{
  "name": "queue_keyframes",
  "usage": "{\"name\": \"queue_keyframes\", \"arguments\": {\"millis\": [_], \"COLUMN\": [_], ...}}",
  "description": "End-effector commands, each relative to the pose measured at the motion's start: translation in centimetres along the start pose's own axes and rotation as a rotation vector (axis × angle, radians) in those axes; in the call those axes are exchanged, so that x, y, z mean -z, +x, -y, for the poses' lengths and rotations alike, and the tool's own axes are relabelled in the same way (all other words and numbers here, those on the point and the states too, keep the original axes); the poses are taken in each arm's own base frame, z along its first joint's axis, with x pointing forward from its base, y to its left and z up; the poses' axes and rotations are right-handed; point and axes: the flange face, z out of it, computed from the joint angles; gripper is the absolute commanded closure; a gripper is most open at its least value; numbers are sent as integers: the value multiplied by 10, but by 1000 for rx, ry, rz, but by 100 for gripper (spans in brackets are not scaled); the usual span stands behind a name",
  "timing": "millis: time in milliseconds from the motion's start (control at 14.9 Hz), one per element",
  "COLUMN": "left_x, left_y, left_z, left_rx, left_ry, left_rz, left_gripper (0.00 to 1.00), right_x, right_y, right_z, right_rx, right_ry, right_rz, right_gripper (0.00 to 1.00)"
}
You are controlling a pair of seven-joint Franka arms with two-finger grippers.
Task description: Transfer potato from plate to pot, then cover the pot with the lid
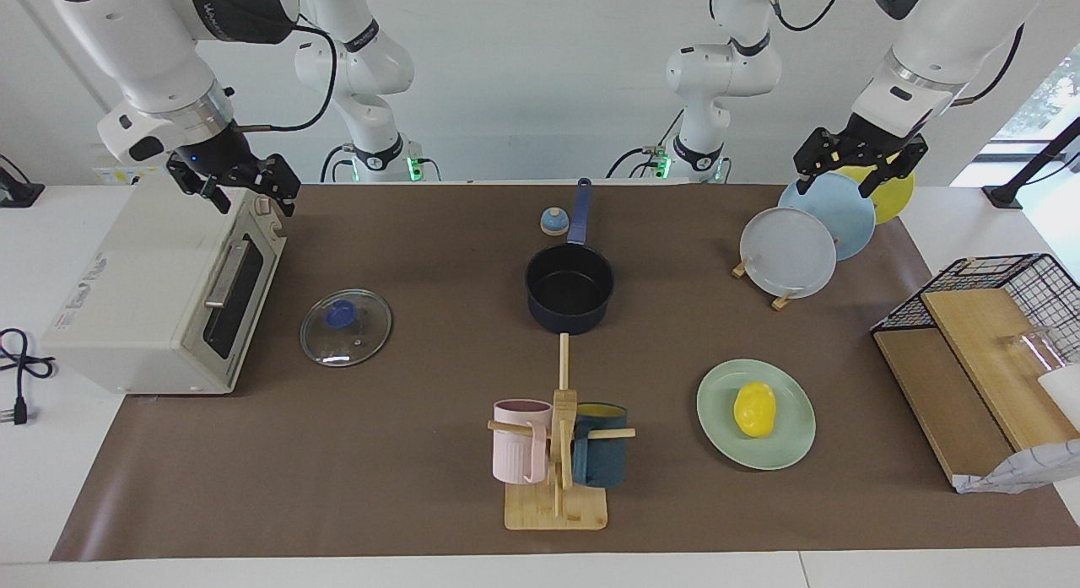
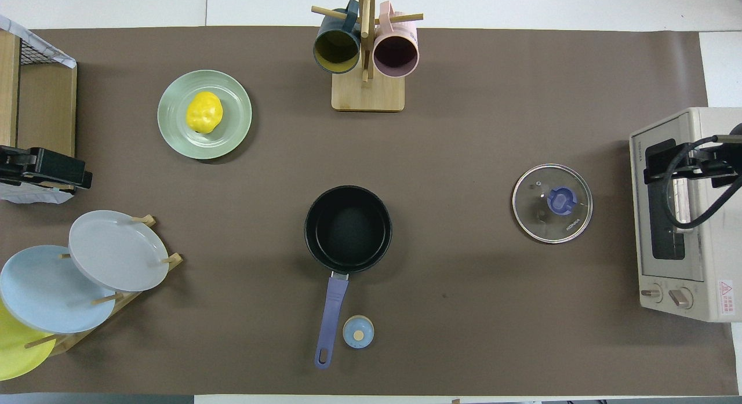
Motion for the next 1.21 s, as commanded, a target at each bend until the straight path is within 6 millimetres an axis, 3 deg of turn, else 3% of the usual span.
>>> {"name": "queue_keyframes", "arguments": {"millis": [0, 536, 804, 938, 1071, 1138], "left_x": [0, -2, -5, -14, -40, -54], "left_y": [-2, 0, 11, 22, 43, 55], "left_z": [0, 1, 1, -1, -5, -7], "left_rx": [12, 14, 27, 31, 24, 23], "left_ry": [16, 17, 19, 18, 10, 7], "left_rz": [-1, -12, -73, -82, -46, -32], "left_gripper": [0, 0, 0, 0, 0, 0], "right_x": [3, 2, 0, -2, -15, -32], "right_y": [-4, -5, -6, -11, -8, -11], "right_z": [-1, 5, 10, 21, 29, 36], "right_rx": [-5, -1, 10, 40, 91, 110], "right_ry": [13, 12, 12, 10, 11, 12], "right_rz": [-4, -2, 0, 6, -55, -77], "right_gripper": [0, 0, 0, 0, 0, 0]}}
